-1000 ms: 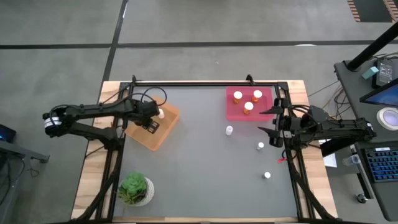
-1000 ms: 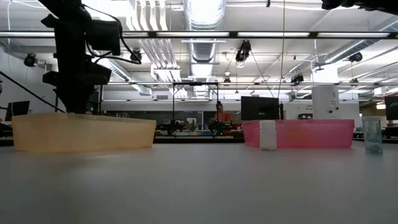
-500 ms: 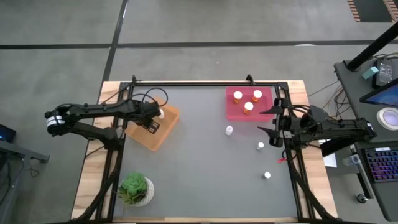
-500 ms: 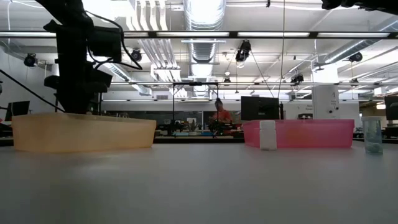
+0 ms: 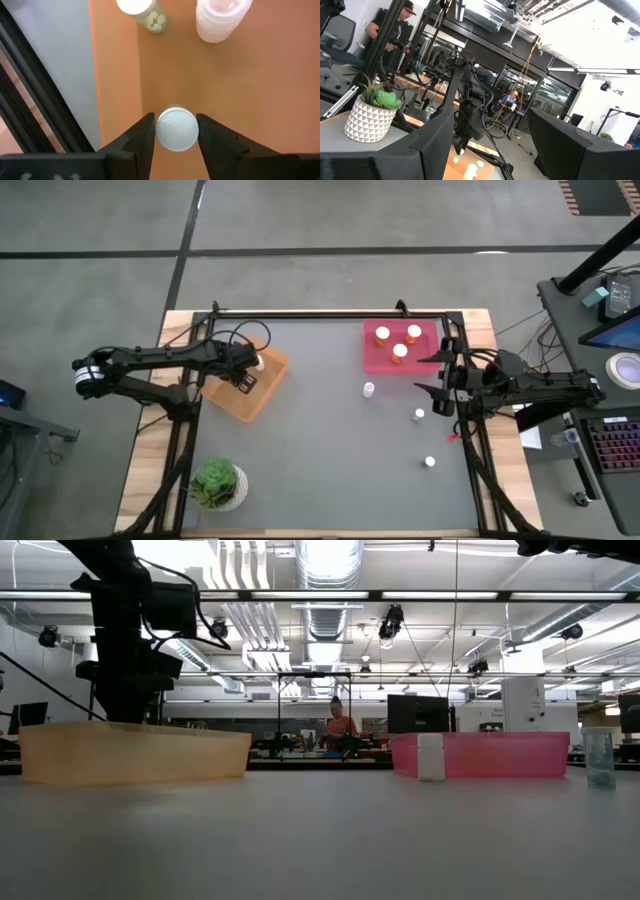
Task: Pick and place medicine bottles into bin by pill shape (circle, oval)
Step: Put the blue tablet bottle into the orange bin
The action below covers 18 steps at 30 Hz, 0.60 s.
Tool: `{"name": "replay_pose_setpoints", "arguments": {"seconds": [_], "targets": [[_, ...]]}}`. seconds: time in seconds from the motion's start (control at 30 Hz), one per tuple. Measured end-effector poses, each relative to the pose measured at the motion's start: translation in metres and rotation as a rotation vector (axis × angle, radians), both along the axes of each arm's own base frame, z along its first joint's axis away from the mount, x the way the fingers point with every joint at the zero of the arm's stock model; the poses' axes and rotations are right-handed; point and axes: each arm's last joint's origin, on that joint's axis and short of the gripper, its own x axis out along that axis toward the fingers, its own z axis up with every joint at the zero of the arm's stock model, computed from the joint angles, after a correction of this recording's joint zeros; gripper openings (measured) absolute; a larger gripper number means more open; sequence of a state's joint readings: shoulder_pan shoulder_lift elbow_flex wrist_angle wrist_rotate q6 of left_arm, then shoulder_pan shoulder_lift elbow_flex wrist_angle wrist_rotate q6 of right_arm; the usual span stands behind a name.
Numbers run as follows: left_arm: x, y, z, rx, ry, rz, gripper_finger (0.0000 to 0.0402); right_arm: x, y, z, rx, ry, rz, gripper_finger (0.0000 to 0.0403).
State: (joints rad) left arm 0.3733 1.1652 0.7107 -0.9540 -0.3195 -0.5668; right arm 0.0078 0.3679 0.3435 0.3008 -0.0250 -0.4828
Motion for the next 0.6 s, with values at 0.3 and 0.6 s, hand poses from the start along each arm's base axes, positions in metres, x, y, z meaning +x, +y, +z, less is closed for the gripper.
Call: {"name": "replay_pose_setpoints", "arguments": {"seconds": [0.3, 0.6], "targets": [[0.0002, 0.0001, -0.0003, 0.001, -0.002, -0.001, 0.0128, 0.0, 0.0, 0.0, 0.0, 0.0, 0.0, 0.0247], [0.0023, 0.001, 0.0065, 0.012, -0.004, -0.031, 0.0128, 0.0, 0.0, 0.0, 0.0, 0.0, 0.0, 0.0247]]}}
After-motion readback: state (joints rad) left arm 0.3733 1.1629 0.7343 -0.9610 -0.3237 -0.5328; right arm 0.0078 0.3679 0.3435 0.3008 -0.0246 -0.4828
